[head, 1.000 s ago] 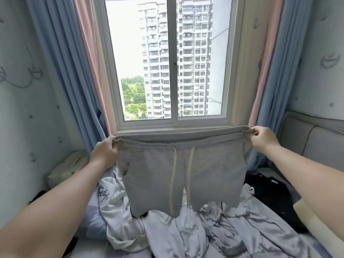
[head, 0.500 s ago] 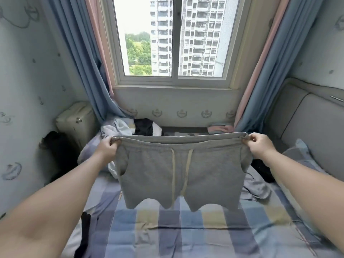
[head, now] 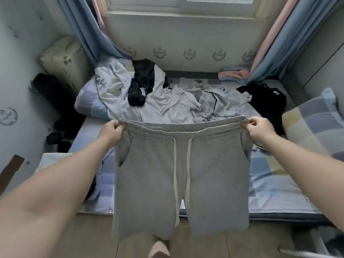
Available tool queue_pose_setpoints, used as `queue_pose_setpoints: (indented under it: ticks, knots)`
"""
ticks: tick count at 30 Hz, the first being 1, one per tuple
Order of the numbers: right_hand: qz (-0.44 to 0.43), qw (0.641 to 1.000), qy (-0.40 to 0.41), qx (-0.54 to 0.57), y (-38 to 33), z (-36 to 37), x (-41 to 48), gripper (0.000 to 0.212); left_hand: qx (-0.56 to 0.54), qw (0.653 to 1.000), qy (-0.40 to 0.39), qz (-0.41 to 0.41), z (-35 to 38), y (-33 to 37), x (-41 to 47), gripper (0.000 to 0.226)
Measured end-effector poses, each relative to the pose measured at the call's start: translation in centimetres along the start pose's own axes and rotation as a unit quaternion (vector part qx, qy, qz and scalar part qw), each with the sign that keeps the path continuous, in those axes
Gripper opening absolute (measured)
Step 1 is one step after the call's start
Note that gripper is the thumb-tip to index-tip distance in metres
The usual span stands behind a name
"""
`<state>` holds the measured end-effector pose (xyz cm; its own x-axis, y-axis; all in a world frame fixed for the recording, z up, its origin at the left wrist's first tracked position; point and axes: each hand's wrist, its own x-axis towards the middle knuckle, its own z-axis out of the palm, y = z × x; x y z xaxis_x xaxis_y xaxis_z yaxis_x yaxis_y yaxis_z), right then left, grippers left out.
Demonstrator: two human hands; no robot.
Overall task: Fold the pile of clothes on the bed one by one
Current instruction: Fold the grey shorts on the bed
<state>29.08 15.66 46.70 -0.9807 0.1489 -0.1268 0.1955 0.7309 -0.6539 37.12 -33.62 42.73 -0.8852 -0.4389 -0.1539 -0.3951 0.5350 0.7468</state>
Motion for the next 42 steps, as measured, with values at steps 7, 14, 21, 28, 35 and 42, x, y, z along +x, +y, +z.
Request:
queue_pose_setpoints:
  ticks: [7, 14, 21, 28, 35, 42]
  knots:
    - [0.069, 0.995, -0.043, -0.052, 2.7, 15.8, 13.5, 0.019, 0.085, 0.994, -0.036, -0.054, 10.9, -6.7, 14.7, 0.027]
    - [0.145, 0.984, -0.051, -0.092, 10.8, 36.6, 27.2, 0.025, 0.133, 0.987, -0.049, -0.079, 25.6, -19.2, 31.8, 0.033]
    - [0.180, 0.980, -0.002, -0.084, 17.8, 50.0, 33.5, 0.023, 0.113, 0.990, -0.023, -0.077, 35.2, -28.3, 39.1, 0.020]
    - [0.113, 0.991, -0.068, -0.030, 21.2, 51.7, 28.4, 0.078, 0.206, 0.977, 0.015, 0.057, 38.3, -26.2, 35.7, 0.055]
    - [0.190, 0.972, -0.136, -0.033, 25.3, 46.2, 22.4, 0.079, 0.201, 0.945, -0.171, 0.192, 44.6, -18.0, 28.8, 0.050]
    - [0.224, 0.953, -0.205, -0.009, 30.6, 44.8, 19.8, 0.088, 0.202, 0.898, -0.335, 0.202, 53.9, -12.3, 25.2, 0.055]
